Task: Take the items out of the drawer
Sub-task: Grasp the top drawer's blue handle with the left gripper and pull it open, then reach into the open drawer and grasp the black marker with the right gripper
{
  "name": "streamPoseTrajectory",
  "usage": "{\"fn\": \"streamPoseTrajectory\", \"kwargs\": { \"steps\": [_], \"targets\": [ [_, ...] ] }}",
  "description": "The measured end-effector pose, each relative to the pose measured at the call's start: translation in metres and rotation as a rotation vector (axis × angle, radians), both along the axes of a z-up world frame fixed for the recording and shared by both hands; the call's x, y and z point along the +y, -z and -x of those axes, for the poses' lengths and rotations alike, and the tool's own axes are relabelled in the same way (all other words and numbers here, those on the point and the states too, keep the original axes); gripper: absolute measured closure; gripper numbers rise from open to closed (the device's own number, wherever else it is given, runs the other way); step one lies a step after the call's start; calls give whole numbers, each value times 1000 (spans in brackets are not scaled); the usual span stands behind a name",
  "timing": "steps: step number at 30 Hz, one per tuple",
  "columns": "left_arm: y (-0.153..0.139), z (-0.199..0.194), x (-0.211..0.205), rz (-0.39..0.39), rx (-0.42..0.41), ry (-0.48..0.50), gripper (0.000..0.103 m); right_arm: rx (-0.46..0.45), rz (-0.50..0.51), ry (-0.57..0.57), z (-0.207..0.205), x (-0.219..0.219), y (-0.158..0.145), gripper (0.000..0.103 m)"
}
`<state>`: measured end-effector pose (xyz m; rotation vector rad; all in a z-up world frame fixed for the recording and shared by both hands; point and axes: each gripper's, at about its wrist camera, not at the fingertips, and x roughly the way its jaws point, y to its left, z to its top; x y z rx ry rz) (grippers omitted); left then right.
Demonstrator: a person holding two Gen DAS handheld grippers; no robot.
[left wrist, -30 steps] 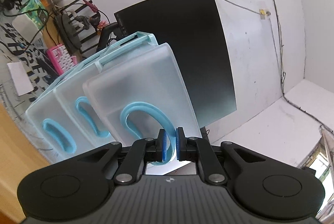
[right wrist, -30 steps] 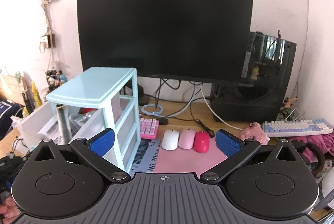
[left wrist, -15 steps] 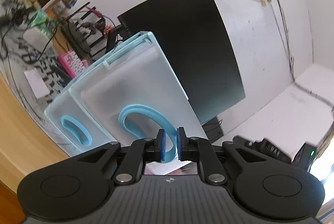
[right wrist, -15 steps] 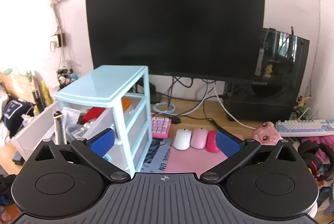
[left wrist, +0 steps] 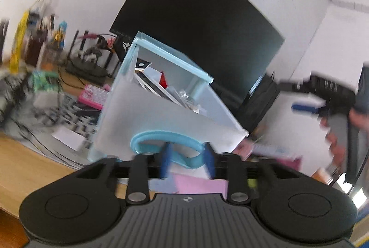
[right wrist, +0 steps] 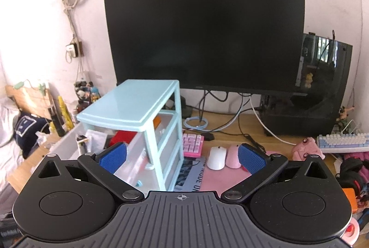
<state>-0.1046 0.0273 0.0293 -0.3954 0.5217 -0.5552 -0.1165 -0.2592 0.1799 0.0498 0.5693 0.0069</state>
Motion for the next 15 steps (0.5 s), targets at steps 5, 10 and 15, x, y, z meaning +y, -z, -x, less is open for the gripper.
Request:
{"fn": "streamPoseTrajectory", "kwargs": {
  "steps": [5,10,15],
  "targets": [
    [-32,12,0,-173,-51,-31,17,12,-8,-63,-10,13,-16,0],
    [-57,20,0,-270,-101,-9,0,104,14,-235,-37,50,-32,0],
    [-60,17,6,-305,-129,30,0,258,17,-407,-75,99,-28,0]
  ]
}}
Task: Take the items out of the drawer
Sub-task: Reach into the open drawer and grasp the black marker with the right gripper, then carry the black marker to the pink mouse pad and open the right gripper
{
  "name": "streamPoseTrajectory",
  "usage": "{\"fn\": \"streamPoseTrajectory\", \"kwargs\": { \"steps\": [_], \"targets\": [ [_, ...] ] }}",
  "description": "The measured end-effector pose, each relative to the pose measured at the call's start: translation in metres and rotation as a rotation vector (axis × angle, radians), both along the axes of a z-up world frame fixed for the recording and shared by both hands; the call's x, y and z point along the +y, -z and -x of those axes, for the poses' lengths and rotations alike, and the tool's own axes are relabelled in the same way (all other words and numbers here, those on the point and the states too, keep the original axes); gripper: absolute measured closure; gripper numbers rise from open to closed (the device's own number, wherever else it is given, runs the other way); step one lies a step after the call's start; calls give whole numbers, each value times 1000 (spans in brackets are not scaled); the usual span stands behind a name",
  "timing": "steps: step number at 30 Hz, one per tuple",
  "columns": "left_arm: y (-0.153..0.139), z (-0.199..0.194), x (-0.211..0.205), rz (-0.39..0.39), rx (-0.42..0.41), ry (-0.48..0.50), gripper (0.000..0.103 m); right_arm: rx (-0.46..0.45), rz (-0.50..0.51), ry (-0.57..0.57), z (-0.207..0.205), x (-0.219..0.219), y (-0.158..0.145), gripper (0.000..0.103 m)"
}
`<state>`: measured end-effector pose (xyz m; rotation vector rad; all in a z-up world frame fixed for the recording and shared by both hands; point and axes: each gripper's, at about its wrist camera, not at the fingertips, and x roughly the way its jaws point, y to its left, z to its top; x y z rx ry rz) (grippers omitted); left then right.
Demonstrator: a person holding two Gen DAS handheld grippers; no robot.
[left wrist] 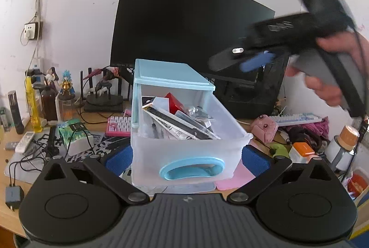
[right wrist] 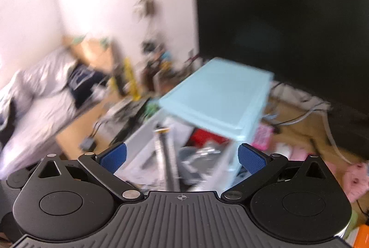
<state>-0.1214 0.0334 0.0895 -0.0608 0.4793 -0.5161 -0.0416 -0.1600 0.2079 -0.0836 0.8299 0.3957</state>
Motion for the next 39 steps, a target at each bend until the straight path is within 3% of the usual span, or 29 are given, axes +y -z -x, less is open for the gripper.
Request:
{"fn": "streamPoseTrajectory", "kwargs": {
  "steps": [3,7,9,18,23,26,28,29,34,39],
  "targets": [
    [5,-6,5,-14,-2,-3,0,90,21,-62,-27,24,14,4],
    [9,-8,17,10,3,-2,0,194,57,-106,-52,46,36,39],
    [11,-8,21,21,4,3,0,222,95,-117,-57,54,45,46],
    [13,-17,42,45,21,26,0,296,253,-190,-76,86,72,47],
    [13,-22,45,52,20,30,0,341,307,-209,-82,96,84,55],
    [12,-25,46,56,19,27,0,345,320,-199,-84,100,87,67],
    [12,-26,46,56,19,24,0,339,313,-189,-83,98,83,84],
    [12,-27,46,57,18,23,0,338,307,-184,-83,97,82,86],
    [12,-29,45,57,18,18,0,336,244,-157,-83,83,80,89],
    [12,-31,43,55,13,3,0,323,110,-73,-87,57,59,90]
  ]
}}
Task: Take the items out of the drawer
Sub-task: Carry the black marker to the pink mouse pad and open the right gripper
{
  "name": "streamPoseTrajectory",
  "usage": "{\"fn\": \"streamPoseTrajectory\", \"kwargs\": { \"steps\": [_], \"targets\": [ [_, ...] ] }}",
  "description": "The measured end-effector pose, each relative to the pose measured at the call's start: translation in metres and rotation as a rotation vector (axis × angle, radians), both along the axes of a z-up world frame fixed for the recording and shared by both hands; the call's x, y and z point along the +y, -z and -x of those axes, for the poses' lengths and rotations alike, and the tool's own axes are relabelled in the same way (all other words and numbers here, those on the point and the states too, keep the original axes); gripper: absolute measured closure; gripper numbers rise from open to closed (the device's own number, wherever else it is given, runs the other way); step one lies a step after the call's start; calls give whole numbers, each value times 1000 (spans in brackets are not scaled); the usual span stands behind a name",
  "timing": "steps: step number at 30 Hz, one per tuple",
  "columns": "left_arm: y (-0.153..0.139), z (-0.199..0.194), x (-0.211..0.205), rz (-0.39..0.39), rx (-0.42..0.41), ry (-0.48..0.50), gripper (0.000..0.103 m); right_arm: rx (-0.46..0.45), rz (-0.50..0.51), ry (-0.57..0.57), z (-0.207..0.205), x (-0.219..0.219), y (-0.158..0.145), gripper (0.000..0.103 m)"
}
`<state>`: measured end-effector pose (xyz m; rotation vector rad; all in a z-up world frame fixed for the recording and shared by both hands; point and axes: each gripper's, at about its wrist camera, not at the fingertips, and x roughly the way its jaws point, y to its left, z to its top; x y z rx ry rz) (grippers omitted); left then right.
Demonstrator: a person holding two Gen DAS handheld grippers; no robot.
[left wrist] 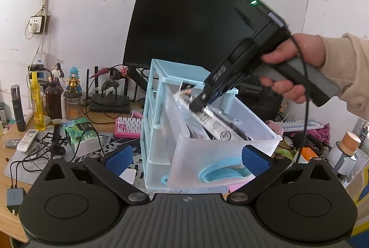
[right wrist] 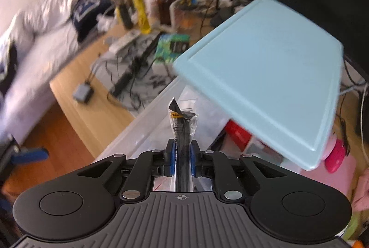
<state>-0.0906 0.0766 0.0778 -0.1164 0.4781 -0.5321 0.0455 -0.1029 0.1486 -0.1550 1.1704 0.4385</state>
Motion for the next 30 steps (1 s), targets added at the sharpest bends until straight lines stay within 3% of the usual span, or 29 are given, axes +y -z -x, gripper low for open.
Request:
{"fn": "streamPoseTrajectory", "kwargs": {
  "steps": [6,14,21,25,30],
  "targets": [
    [-3,-3,-5,1,-9,-4,0,-51,-98,41,1,-21,-30,90],
    [-6,-4,-20,-17,-22,15,0,-105,-137,65,3,-43,-60,90],
    [-11,-2,-34,-35,-26,28,0,-163,-145,200,15,-107,-79,90],
    [-12,2,-38,-44,-19,22,0,-177,-114,332,22,-158,-67,90],
    [-14,6,-41,-49,-5,13,0,-133,-23,464,18,-212,3,90]
  ]
}}
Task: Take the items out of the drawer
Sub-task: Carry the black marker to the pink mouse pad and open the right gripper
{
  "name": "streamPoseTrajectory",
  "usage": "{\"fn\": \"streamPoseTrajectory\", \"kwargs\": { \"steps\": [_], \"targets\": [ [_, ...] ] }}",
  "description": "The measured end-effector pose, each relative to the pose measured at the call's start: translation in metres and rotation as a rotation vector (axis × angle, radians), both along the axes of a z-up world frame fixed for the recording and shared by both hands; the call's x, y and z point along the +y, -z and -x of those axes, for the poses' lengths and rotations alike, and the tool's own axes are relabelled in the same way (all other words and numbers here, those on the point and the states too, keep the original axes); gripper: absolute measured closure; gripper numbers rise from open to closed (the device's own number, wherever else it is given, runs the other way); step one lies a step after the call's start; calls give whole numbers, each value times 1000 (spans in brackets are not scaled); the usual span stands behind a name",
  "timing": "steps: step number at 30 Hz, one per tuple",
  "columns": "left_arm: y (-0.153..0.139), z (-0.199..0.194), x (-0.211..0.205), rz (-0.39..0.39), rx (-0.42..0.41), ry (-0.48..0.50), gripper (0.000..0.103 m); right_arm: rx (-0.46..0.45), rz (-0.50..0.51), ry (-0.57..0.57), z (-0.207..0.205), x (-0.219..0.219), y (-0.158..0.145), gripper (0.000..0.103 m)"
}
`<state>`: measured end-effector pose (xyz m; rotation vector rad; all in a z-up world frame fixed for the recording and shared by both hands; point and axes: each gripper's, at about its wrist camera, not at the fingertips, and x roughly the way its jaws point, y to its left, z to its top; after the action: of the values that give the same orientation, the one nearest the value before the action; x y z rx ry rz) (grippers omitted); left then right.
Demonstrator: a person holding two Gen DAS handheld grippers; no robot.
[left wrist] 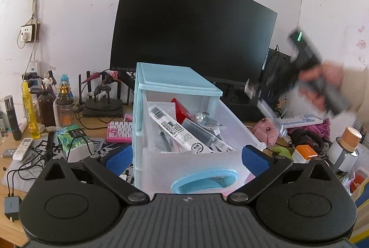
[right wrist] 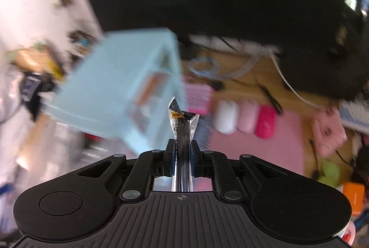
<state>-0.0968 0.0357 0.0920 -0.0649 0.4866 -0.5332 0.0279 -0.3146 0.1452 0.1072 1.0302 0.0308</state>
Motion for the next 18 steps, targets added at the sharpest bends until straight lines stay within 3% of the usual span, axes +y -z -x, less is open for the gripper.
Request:
{"fn": "streamPoseTrajectory", "kwargs": {
  "steps": [8,11,15,18],
  "targets": [
    [-10,9,-12,-33,3,-14,0,208,34,168,-20,-46,177,90],
    [-14,15,-18,-43,1,-9,0,277,54,200,-22,-47,225,90],
    [-15,18,-22,-61,9,-7,0,324,51,229,-21,-48,261,90],
    [-14,18,-24,-68,18,-9,0,325,60,224,-19,-45,267,89]
  ]
}}
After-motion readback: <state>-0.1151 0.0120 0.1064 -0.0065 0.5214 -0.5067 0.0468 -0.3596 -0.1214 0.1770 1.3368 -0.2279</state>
